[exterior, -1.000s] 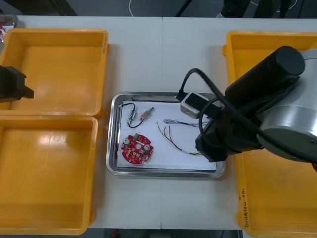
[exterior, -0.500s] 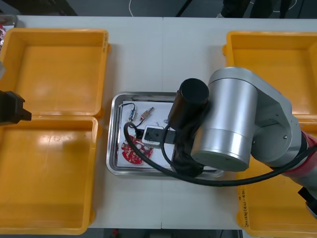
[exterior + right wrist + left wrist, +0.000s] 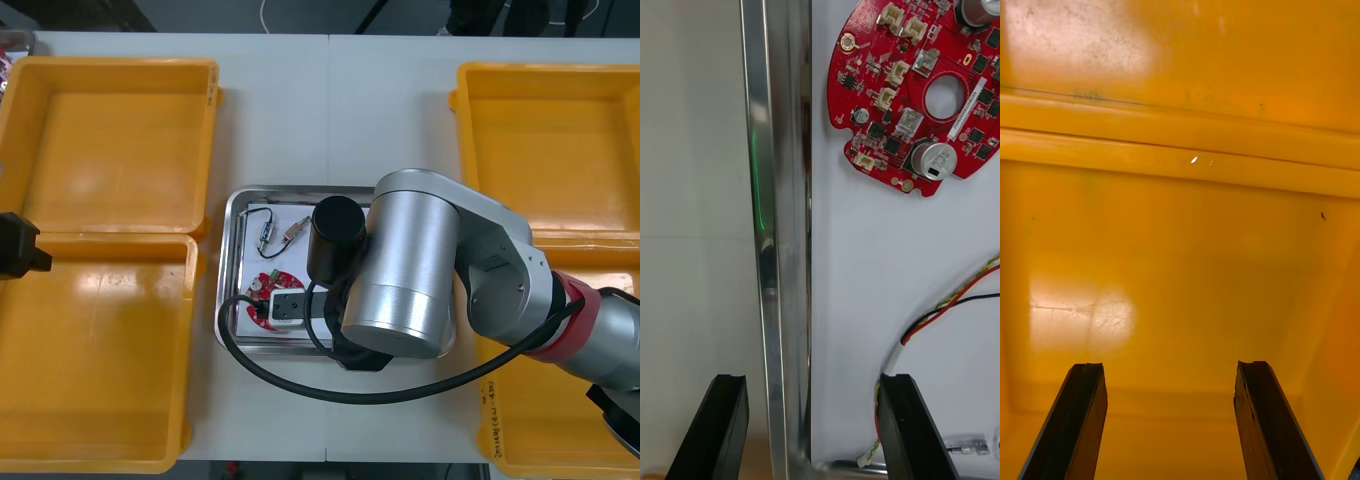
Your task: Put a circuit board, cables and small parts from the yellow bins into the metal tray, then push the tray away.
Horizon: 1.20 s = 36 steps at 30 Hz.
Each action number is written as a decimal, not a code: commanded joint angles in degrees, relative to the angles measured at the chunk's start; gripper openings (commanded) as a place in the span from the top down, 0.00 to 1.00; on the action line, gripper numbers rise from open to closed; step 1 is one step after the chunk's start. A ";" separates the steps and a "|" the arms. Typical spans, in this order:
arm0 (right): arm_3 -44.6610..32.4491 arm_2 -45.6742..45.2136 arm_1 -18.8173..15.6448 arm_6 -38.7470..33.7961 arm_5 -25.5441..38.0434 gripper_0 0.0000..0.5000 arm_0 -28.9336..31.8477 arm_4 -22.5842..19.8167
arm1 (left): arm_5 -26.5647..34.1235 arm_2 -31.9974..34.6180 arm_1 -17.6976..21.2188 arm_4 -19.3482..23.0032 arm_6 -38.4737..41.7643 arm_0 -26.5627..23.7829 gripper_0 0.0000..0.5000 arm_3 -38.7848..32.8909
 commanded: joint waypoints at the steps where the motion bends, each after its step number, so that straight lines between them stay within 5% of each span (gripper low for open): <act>1: 0.38 4.69 2.20 0.14 -2.74 0.00 -1.95 3.81 | 0.34 2.13 2.70 0.70 -4.94 1.62 0.00 -1.96; 36: 6.09 10.84 5.63 -0.03 -10.21 0.00 6.13 14.53 | 0.34 2.83 2.70 1.23 -6.96 1.53 0.00 -3.02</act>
